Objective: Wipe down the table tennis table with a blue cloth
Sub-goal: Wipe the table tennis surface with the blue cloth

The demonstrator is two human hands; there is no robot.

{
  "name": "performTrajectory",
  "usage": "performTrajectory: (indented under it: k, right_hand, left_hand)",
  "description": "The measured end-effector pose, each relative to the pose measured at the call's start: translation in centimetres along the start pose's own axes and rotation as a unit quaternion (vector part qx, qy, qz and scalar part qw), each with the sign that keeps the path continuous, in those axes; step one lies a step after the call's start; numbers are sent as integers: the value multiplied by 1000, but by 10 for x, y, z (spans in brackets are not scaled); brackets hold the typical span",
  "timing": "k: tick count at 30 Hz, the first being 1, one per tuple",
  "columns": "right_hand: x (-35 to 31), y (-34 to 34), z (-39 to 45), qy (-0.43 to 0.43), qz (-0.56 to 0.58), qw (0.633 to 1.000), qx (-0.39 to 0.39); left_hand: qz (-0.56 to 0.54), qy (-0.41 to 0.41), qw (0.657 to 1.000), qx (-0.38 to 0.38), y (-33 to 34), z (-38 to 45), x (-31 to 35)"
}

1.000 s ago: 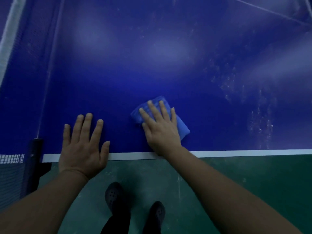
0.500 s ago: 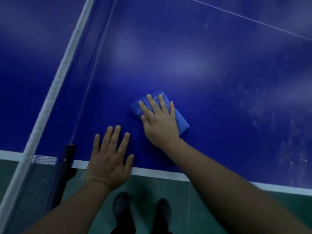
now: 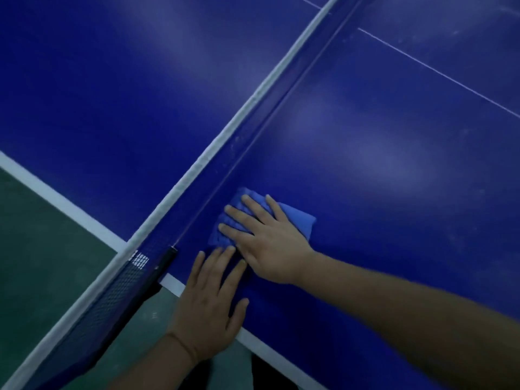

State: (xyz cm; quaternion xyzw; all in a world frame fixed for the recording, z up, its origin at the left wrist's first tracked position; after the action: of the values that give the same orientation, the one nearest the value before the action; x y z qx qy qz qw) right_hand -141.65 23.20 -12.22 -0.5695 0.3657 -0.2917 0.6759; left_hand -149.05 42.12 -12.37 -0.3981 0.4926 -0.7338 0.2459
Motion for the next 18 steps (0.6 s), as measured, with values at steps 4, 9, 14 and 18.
performTrajectory:
  k: [4,9,14,18]
  right_hand:
    - [68,-10,55,-42,-22,999,-17]
    - [188,-39,104,296,-51,953,39]
    - [74,-11,49,101,-37,993,37]
    - [80,-12,29,23,1,1000,12]
  left_hand:
    - [-10,-91,994,60,2,0,12]
    - [31,-144,989,5,5,20,22]
    - [45,-147,988,-8,8,18,21]
    - [57,-133,989,-19,10,20,21]
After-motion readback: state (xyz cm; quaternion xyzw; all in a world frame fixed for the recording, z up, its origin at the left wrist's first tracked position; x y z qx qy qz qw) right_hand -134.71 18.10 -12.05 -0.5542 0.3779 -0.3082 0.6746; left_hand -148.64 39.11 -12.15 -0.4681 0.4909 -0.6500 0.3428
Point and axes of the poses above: each hand's wrist, its own z-axis towards the middle knuckle, its own y-axis out of the palm, x = y × z, the point moved 1 cm from there along z, towards the middle knuckle, and after that the axes turned 10 degrees about x, right-handed, at the moved point
